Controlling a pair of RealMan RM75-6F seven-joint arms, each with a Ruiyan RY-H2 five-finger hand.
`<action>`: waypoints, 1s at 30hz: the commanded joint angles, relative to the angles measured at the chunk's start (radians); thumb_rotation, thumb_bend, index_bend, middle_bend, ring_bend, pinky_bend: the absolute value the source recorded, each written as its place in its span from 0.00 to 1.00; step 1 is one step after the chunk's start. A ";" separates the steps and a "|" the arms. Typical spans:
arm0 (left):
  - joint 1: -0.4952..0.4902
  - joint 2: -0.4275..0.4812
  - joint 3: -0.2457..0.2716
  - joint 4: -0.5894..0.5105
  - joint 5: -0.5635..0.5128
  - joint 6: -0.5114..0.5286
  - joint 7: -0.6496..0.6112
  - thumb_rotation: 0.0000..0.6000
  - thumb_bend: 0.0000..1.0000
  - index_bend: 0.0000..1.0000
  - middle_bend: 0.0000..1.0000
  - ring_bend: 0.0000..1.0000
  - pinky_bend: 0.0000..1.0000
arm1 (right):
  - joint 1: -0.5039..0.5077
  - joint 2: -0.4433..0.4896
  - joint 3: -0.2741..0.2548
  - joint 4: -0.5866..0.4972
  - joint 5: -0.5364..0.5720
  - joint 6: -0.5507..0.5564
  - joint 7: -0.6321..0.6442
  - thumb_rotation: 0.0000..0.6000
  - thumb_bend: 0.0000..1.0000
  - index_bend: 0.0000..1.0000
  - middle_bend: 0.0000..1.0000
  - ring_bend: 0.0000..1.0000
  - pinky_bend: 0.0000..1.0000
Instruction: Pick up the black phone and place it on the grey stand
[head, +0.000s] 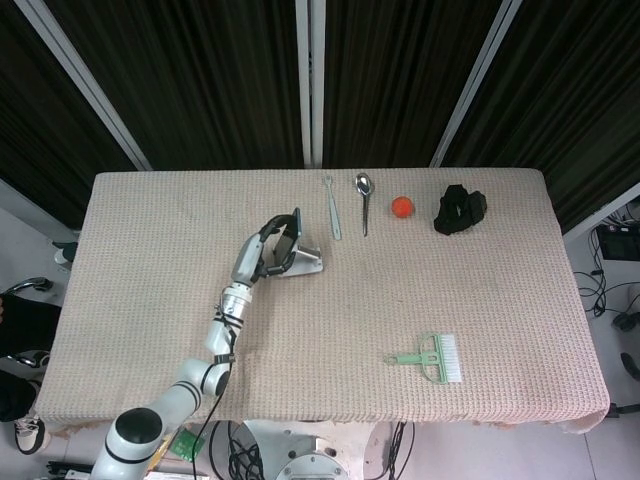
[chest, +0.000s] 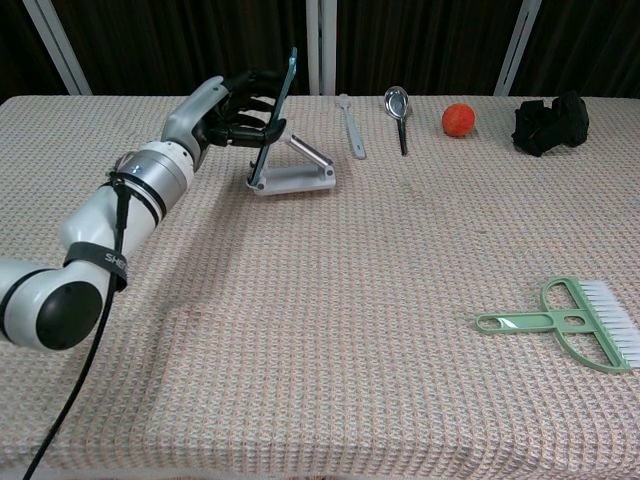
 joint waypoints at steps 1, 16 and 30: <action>0.004 0.001 0.008 -0.002 0.008 0.009 -0.007 1.00 0.39 0.15 0.15 0.15 0.20 | 0.000 0.000 0.001 -0.001 0.000 0.001 -0.001 1.00 0.16 0.00 0.00 0.00 0.00; 0.047 0.021 0.058 -0.020 0.057 0.088 -0.038 1.00 0.33 0.06 0.05 0.10 0.20 | -0.001 0.001 0.003 -0.005 0.001 0.005 -0.003 1.00 0.16 0.00 0.00 0.00 0.00; 0.228 0.255 0.165 -0.353 0.133 0.240 0.033 1.00 0.31 0.01 0.02 0.07 0.20 | 0.008 -0.009 0.005 -0.002 0.000 -0.002 -0.007 1.00 0.16 0.00 0.00 0.00 0.00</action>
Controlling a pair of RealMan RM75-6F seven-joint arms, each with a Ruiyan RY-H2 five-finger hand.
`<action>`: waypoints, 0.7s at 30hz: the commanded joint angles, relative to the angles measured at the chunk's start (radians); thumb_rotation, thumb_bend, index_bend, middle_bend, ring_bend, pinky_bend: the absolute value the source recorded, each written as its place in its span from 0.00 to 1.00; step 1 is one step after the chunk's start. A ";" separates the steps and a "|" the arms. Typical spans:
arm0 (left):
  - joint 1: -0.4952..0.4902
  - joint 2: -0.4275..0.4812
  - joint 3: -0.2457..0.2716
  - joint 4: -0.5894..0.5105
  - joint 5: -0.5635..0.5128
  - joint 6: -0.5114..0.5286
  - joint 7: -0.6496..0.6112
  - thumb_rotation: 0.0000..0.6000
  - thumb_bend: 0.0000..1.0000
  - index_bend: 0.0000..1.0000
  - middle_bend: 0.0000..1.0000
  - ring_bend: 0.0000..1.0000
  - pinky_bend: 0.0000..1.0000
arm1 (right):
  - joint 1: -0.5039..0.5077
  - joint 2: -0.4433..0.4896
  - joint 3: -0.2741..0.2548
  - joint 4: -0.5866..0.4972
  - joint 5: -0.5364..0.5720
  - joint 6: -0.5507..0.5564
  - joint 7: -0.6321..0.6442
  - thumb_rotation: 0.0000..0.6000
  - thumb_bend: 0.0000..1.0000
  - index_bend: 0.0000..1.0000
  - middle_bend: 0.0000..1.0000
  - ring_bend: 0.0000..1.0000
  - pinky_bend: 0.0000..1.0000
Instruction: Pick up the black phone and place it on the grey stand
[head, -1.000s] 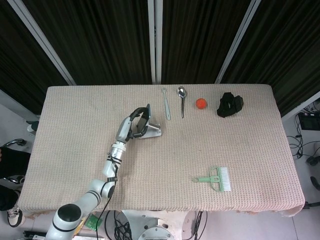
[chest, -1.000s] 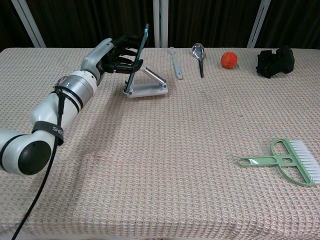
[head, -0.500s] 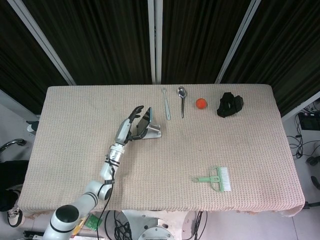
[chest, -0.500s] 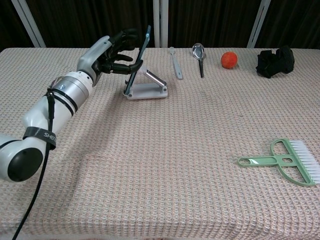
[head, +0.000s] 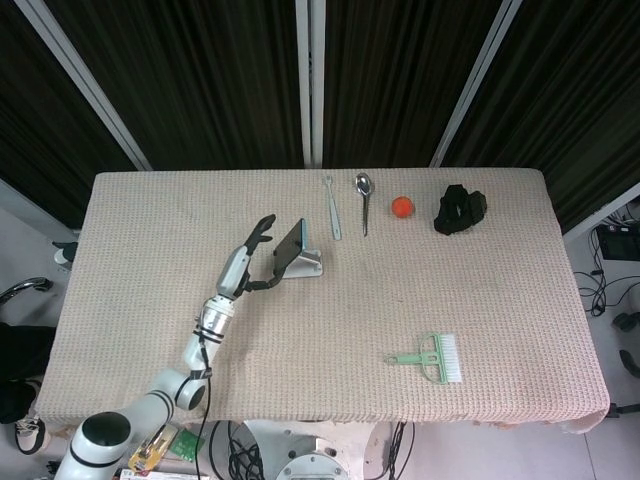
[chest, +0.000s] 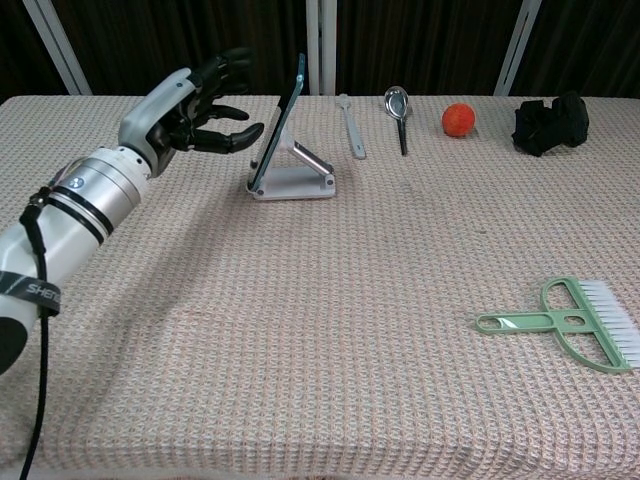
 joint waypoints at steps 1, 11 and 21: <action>0.097 0.151 0.055 -0.182 0.029 0.059 0.082 1.00 0.31 0.01 0.02 0.07 0.20 | 0.001 -0.003 -0.002 -0.001 -0.007 0.002 -0.003 1.00 0.16 0.00 0.00 0.00 0.00; 0.302 0.592 0.204 -0.550 0.051 0.141 0.787 0.31 0.10 0.09 0.13 0.07 0.20 | -0.001 -0.018 -0.015 -0.004 -0.057 0.034 -0.006 1.00 0.16 0.00 0.00 0.00 0.00; 0.498 0.821 0.279 -0.845 0.002 0.264 1.131 0.00 0.10 0.09 0.12 0.07 0.20 | 0.004 -0.055 -0.033 0.024 -0.092 0.038 -0.006 1.00 0.15 0.00 0.00 0.00 0.00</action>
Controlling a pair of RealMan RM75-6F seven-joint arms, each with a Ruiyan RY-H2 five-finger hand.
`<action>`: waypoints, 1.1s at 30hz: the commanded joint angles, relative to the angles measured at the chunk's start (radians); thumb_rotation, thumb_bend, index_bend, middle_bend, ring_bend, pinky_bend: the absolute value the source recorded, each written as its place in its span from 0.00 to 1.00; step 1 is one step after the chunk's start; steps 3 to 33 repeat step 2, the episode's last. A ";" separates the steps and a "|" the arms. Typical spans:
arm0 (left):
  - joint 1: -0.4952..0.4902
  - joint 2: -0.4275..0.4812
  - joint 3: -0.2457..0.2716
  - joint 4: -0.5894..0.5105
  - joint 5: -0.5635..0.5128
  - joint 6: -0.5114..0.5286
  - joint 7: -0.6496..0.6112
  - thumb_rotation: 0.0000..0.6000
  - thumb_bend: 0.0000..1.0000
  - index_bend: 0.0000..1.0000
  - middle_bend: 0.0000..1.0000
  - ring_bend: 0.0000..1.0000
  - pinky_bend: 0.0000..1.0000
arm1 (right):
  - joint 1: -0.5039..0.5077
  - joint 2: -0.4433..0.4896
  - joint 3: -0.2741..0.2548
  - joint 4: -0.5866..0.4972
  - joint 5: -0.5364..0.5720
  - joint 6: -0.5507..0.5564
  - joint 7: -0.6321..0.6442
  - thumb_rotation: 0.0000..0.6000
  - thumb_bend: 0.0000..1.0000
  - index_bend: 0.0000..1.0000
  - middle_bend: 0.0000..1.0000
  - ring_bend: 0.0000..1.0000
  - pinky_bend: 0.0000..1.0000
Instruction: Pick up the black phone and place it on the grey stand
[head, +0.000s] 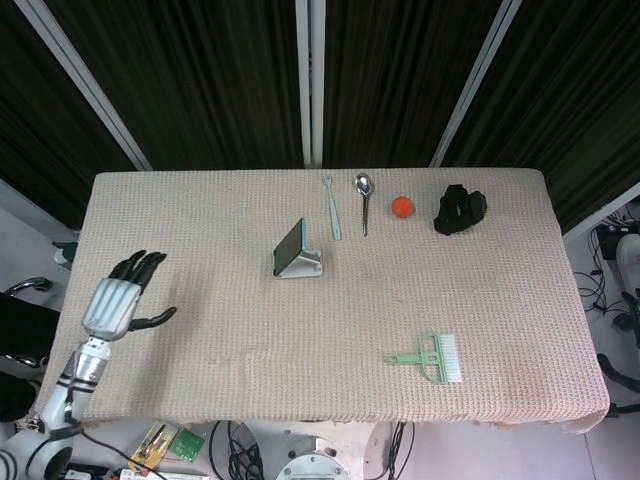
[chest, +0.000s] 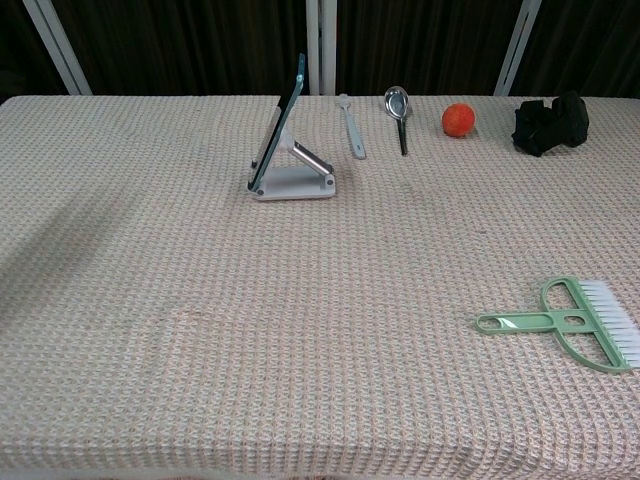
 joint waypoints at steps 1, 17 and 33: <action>0.117 0.095 0.047 -0.095 -0.010 0.101 0.099 0.00 0.10 0.09 0.11 0.07 0.20 | 0.003 -0.017 -0.003 0.015 -0.014 0.007 0.004 1.00 0.15 0.00 0.00 0.00 0.00; 0.129 0.102 0.048 -0.100 -0.004 0.114 0.093 0.00 0.10 0.09 0.11 0.07 0.20 | 0.004 -0.022 -0.006 0.017 -0.019 0.008 0.003 1.00 0.15 0.00 0.00 0.00 0.00; 0.129 0.102 0.048 -0.100 -0.004 0.114 0.093 0.00 0.10 0.09 0.11 0.07 0.20 | 0.004 -0.022 -0.006 0.017 -0.019 0.008 0.003 1.00 0.15 0.00 0.00 0.00 0.00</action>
